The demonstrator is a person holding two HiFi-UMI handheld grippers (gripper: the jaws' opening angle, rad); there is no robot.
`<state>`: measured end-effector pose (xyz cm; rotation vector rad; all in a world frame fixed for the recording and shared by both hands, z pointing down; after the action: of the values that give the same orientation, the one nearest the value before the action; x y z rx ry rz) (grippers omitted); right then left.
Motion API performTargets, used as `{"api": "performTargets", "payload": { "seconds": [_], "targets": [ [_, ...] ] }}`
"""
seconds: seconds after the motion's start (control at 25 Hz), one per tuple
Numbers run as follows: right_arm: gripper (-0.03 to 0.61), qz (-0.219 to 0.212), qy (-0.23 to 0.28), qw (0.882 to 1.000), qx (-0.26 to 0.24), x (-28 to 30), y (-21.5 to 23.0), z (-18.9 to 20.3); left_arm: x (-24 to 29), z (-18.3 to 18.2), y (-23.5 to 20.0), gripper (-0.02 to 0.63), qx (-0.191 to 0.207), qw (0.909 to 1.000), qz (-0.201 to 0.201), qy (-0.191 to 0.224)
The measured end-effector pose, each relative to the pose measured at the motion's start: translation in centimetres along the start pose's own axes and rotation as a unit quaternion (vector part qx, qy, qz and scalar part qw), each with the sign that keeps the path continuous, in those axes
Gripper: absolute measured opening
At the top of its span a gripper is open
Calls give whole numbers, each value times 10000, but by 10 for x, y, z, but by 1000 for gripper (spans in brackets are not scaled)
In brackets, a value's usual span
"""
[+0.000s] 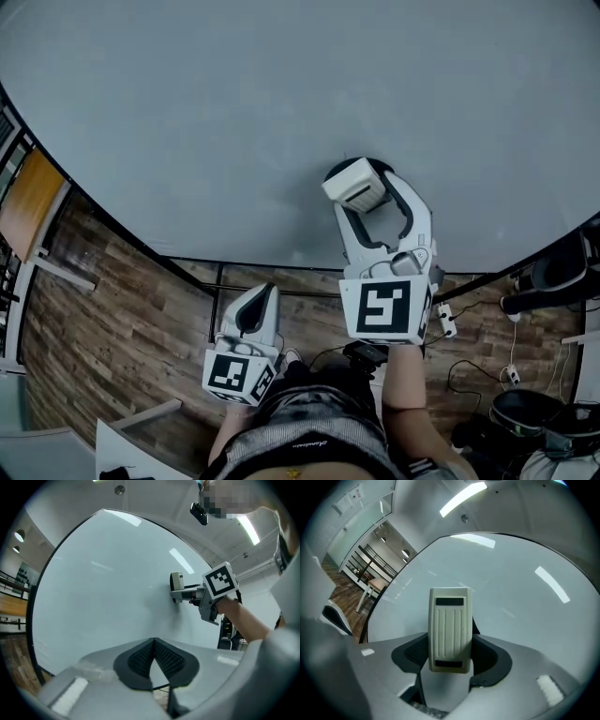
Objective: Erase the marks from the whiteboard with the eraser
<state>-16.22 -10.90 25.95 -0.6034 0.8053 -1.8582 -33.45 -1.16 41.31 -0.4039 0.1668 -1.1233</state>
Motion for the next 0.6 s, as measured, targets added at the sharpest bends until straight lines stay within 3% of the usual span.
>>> {"api": "performTargets", "payload": {
  "seconds": [0.28, 0.6],
  "targets": [
    [261, 206, -398, 9989, -107, -26, 31, 64, 35, 19, 45, 5, 16, 9999, 13, -166],
    [261, 98, -209, 9997, -20, -64, 71, 127, 82, 30, 124, 5, 140, 9998, 71, -158]
  ]
}}
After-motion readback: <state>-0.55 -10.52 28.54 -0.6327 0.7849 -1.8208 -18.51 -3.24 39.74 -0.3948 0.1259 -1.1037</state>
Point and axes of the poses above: the fingertips, and each gripper's own axes: x forward along the fingers, y to its right, z out of its underside, the point moved 8 cm from there along -x, backward along the fingers, and after that the axes turned 13 degrees about -x, right-handed, at the moved point
